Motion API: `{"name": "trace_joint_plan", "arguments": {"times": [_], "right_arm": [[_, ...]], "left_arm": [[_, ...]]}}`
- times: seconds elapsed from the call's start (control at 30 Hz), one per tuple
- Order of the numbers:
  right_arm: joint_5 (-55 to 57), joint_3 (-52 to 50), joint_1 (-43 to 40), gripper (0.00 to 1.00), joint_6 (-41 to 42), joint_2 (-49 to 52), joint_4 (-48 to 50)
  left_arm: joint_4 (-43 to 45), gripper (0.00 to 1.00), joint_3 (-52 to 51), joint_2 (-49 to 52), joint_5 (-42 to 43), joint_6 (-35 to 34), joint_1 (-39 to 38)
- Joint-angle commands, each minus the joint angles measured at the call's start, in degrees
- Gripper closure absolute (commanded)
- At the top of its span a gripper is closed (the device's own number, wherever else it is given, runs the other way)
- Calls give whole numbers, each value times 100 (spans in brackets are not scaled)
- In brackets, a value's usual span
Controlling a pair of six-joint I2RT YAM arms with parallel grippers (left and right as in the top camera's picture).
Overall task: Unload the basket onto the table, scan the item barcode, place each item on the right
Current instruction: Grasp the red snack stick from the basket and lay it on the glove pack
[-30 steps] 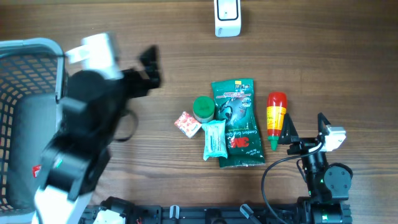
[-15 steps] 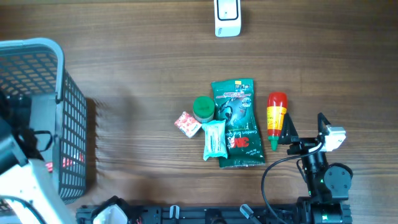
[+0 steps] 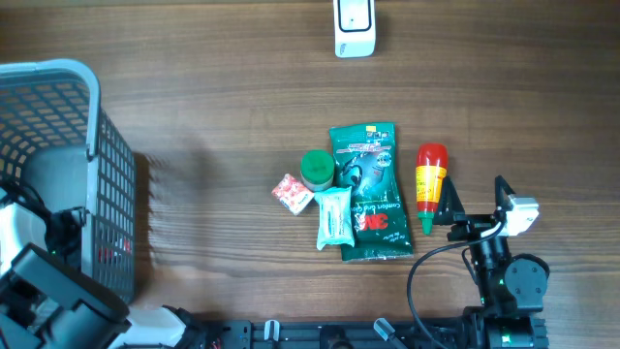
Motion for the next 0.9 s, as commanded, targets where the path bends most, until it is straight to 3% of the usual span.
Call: {"name": "trace_joint_plan", "arguments": {"times": [0.0, 0.03, 0.1, 0.23, 0.37, 0.5, 0.63, 0.7, 0.77, 0.87], "right_arm": [[37, -7, -9, 0, -68, -35, 15], [37, -7, -9, 0, -63, -35, 15], [37, -7, -9, 0, -66, -35, 15], [37, -7, -9, 0, -63, -35, 17], [37, -7, -9, 0, -66, -15, 15], [39, -7, -9, 0, -66, -11, 15], [37, -7, -9, 0, -66, -11, 15], [37, -7, -9, 0, -66, -11, 15], [39, -7, -9, 0, -66, -11, 15], [37, -7, -9, 0, -66, -11, 15]], "left_arm": [[479, 28, -835, 201, 522, -26, 11], [616, 42, -994, 201, 520, -24, 11], [662, 96, -1132, 190, 520, -22, 11], [269, 96, -656, -437, 531, 26, 11], [-719, 96, 798, -1823, 544, 44, 11], [-1075, 96, 1912, -2955, 577, 42, 11], [-1021, 96, 2127, -3873, 1650, 256, -13], [-813, 96, 2127, -4291, 2435, 852, -380], [-916, 96, 2122, -4507, 2544, 1187, -970], [-1281, 96, 2076, -4533, 2555, 1681, -2531]]}}
